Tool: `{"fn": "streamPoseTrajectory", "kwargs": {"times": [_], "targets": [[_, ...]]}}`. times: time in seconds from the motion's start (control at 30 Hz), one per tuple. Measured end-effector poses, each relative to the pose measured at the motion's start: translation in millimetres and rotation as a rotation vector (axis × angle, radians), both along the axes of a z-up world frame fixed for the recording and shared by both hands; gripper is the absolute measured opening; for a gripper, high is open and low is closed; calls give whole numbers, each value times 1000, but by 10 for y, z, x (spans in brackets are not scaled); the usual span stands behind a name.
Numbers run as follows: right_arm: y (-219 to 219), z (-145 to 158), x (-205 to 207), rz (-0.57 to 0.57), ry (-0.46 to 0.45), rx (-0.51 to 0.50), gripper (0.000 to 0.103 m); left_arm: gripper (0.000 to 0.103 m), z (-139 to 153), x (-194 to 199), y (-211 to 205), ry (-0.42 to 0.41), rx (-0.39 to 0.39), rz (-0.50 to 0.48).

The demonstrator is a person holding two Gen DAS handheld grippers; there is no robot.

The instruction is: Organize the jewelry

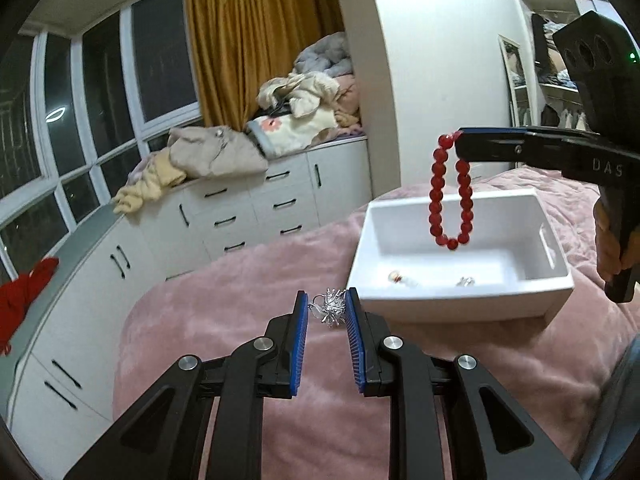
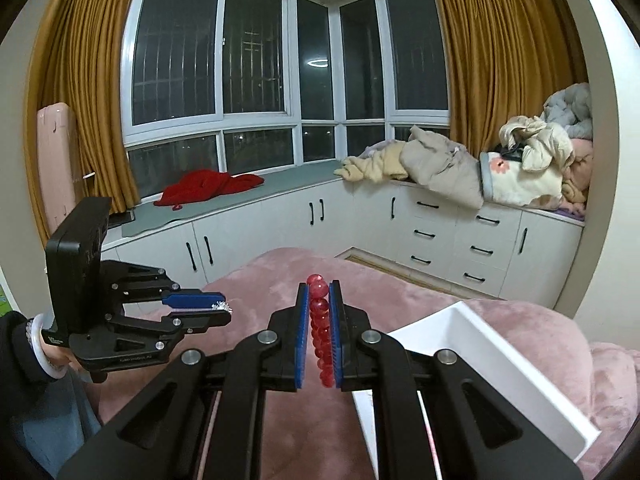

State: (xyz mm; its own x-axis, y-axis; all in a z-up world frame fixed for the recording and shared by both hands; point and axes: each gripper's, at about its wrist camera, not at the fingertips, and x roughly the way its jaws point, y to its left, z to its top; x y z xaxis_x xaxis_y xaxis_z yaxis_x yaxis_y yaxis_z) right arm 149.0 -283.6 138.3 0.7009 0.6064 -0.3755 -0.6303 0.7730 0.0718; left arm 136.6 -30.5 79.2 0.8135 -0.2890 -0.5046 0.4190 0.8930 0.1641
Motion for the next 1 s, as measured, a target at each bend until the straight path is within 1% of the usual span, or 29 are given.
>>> {"fn": "streamPoseTrajectory", "kwargs": {"times": [0.2, 0.43, 0.57, 0.7, 0.73, 0.8, 0.9, 1.0], "targets": [[-311, 148, -34, -54, 10, 11, 10, 24, 253, 40, -373, 6, 21, -33], [-702, 217, -5, -122, 14, 31, 9, 24, 381, 234, -806, 42, 18, -64], [-836, 150, 35, -134, 40, 24, 9, 24, 384, 319, -1001, 56, 1, -83], [-886, 115, 77, -154, 55, 20, 9, 24, 286, 471, -1171, 95, -5, -94], [-901, 108, 95, -161, 60, 11, 9, 24, 261, 511, -1210, 104, -6, -96], [-890, 77, 136, -188, 70, -41, 9, 24, 192, 577, -1282, 125, -8, -92], [-851, -16, 154, -159, 100, -79, 9, 24, 129, 654, -1300, 141, -13, -80], [-681, -137, 133, -42, 136, -115, 10, 24, 75, 683, -1211, 146, -15, -56]]}}
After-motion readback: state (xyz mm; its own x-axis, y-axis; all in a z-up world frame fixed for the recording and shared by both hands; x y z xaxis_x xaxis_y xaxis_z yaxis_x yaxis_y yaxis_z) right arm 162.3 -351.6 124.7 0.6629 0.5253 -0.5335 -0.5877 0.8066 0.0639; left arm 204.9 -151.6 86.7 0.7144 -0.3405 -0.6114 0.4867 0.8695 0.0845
